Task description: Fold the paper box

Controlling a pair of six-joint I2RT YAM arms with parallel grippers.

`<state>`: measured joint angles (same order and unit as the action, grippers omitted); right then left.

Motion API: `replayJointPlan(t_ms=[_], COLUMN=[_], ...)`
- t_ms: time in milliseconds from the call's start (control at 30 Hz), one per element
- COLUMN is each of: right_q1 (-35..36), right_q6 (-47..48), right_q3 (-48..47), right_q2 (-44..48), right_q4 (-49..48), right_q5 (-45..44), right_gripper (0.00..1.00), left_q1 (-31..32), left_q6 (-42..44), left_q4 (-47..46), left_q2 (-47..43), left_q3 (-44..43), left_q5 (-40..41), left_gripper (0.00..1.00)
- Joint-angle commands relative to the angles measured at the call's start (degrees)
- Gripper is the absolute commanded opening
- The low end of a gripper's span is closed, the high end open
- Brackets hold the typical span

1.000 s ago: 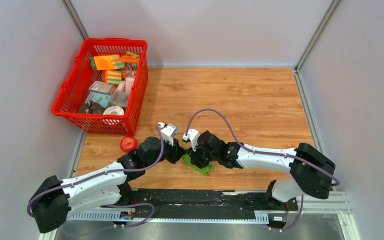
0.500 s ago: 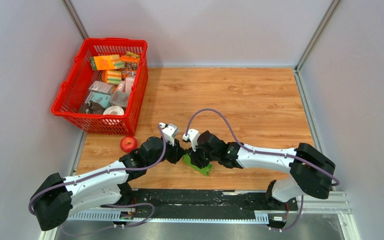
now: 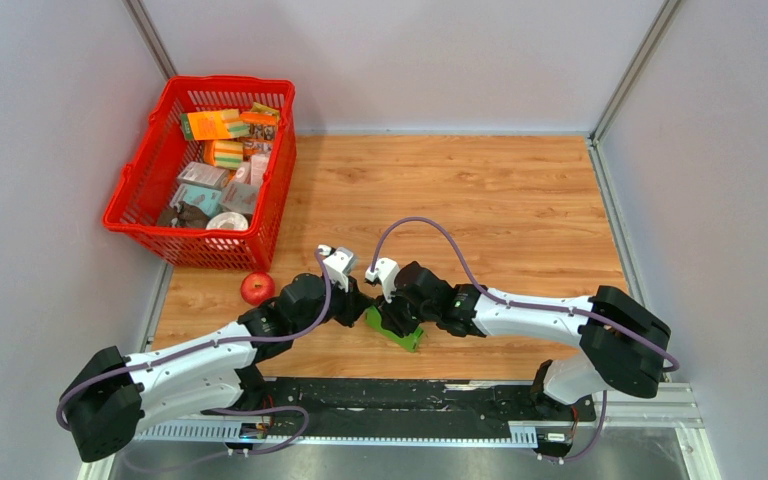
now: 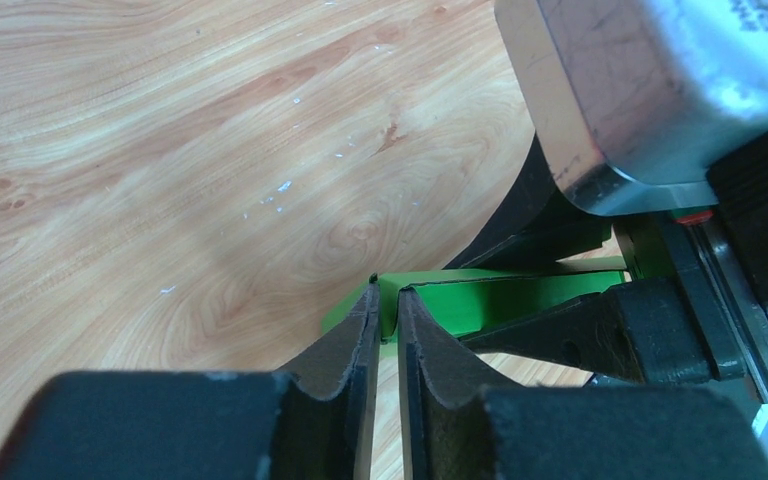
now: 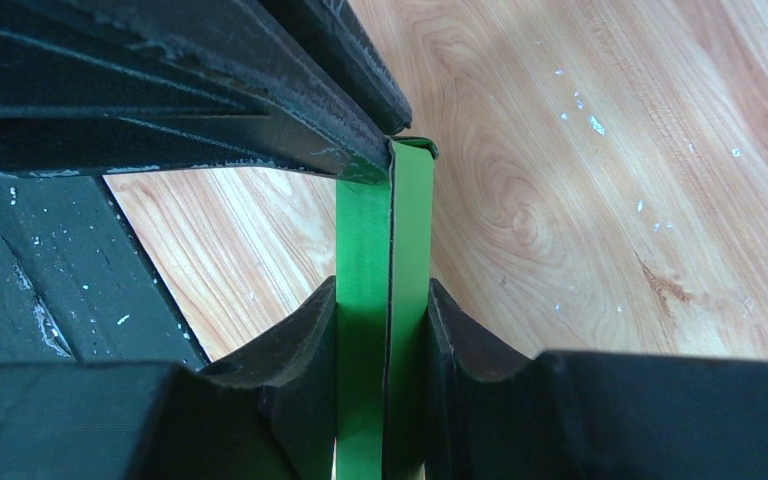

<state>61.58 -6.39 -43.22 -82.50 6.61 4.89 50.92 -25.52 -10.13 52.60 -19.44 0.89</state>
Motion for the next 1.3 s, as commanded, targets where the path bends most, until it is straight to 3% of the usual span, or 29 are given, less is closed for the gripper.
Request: replayJointPlan(t_ms=[0, 100, 267, 400, 500, 633, 867, 967, 1200, 1267], right_q1=[0.2, 0.2, 0.1, 0.1, 0.1, 0.1, 0.2, 0.1, 0.1, 0.1], right_q6=[0.2, 0.0, -2.8, -7.6, -12.4, -17.8, -28.0, -34.0, -36.8, -35.9], right_q3=[-0.5, -0.6, -1.4, -3.8, -5.8, -7.0, -5.5, -5.5, -3.4, -3.1], right_q2=[0.7, 0.3, 0.6, 1.5, 3.1, 6.5, 15.9, 18.6, 20.3, 20.7], right_q4=[-1.9, -2.0, -0.8, 4.2, 10.4, 19.6, 28.7, 30.6, 31.6, 32.0], right_q5=[0.8, 0.7, -1.3, -4.1, -8.3, -13.6, -12.6, -11.8, -8.7, -7.9], right_gripper=[0.28, 0.28, 0.37, 0.57, 0.63, 0.70, 0.73, 0.69, 0.30, 0.25], left_q1=[0.0, 0.0, 0.1, 0.2, 0.2, 0.6, 1.4, 1.9, 2.4, 2.4], left_q6=[1.1, 2.3, 3.2, 3.5, 3.2, 2.4, 1.9, 1.5, 0.7, 0.6], left_q4=[-1.8, -0.5, -1.8, -1.9, -2.1, -2.3, -2.2, -2.8, -4.3, -4.2], left_q2=[0.7, 1.7, 0.4, -0.5, -0.7, -1.7, -2.5, -1.6, 0.7, 0.5], left_q3=[-1.7, -2.4, -0.5, 1.2, 2.0, 2.9, 2.9, 2.7, 2.8, 2.9], left_q5=[0.5, 1.3, 1.6, 1.4, 1.4, 1.3, 1.5, 1.7, 1.7, 2.0], left_gripper=[0.12, 0.00, 0.00, 0.00, 0.00, 0.00, 0.00, 0.00, 0.00, 0.00])
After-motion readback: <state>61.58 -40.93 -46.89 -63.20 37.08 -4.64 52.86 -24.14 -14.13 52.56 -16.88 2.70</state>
